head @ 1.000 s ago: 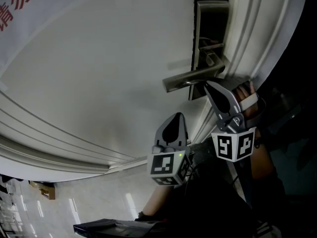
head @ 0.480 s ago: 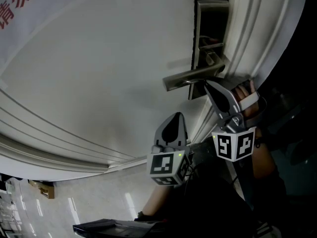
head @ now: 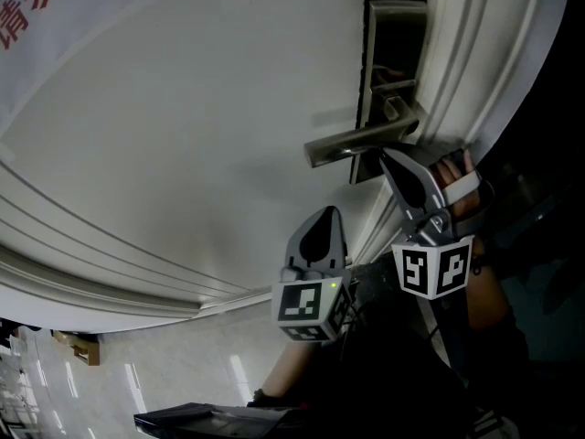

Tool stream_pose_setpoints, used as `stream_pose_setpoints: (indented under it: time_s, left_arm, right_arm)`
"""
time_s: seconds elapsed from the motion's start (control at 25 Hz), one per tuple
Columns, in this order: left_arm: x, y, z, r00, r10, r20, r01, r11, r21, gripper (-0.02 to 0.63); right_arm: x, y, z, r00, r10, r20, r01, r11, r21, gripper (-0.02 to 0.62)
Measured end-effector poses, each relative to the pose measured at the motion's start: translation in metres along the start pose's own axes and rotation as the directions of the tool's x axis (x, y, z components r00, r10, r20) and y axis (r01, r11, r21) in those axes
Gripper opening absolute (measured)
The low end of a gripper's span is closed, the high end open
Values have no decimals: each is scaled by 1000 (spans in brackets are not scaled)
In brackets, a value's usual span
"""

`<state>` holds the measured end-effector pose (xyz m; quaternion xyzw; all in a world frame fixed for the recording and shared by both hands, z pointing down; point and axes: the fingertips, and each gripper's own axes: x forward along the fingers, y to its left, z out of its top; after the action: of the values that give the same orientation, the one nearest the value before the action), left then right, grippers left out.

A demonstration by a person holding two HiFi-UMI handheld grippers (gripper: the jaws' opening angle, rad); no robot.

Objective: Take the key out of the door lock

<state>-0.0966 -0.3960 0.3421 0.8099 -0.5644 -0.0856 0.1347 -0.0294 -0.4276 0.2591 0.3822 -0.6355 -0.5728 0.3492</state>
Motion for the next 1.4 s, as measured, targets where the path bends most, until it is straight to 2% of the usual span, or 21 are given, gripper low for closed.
stream_pose_setpoints:
  time_s: [0.92,1.12,1.28,1.4]
  left_arm:
    - [-1,4,2,1000,19,3,-19,1000,-9,0]
    - [-2,5,-4,1000,14,-5,-14,1000,-9,0]
    - [-1,6,0,1000,21,-2,-21,1000,-14,0]
    - [-1,-1,-2,1000,-4,2,4,1000,-2,0]
  right_arm:
    - [0,0,-1,1000,-5,-14,5,1000,-4,9]
    - [-2,0,0,1000,-6,-5,5,999,-45,9]
    - [-10,0,1,1000,-2,10,2,999,-39,9]
    - [-10,1,1,1000,0,8,0,999,-39,9]
